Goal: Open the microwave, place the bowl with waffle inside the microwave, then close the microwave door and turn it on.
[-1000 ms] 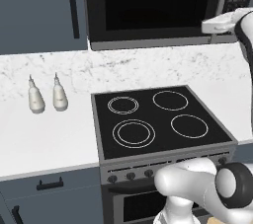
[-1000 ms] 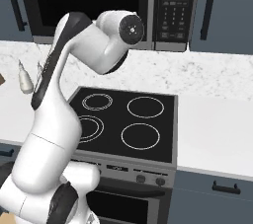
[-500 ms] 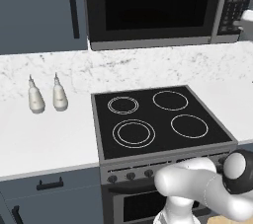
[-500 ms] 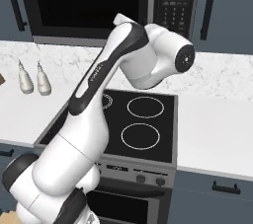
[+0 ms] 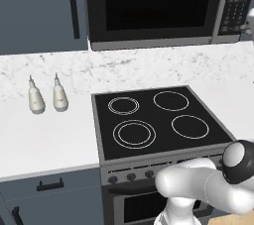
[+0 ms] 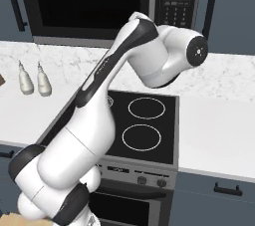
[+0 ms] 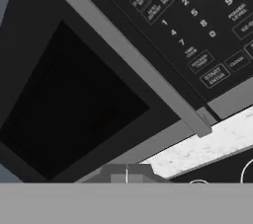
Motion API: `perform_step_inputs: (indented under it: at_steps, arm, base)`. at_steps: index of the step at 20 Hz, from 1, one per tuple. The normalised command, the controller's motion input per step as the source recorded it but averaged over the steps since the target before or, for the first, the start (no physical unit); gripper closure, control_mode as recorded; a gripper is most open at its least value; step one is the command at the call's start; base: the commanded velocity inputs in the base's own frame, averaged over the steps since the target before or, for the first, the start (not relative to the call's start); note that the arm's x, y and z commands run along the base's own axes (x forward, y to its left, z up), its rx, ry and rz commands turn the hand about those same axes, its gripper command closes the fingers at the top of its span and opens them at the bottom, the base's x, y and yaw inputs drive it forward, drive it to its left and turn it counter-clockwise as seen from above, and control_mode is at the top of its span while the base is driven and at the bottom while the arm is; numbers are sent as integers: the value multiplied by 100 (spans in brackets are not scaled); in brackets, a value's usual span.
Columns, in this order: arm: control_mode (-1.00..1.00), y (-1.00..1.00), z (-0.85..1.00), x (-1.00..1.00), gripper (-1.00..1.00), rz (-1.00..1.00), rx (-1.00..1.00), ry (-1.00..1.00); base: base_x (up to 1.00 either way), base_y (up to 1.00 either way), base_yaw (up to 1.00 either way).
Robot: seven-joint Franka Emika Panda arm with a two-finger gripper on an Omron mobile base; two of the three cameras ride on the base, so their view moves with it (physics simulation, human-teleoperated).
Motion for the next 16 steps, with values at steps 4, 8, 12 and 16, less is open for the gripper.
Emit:
perform_step_inputs:
  at_steps: [4, 8, 12, 16]
  arm:
    - [-100, 0, -32, 41, 100, -3, 1, 9]
    - [-100, -13, -24, 42, 100, -7, 4, 6]
    - [-100, -30, -1, 23, 100, -6, 9, 0]
    - [-100, -9, -8, 36, 100, -6, 8, 0]
  base:
    - [0, 0, 0]
    - [0, 0, 0]
    - [0, 0, 0]
    - [0, 0, 0]
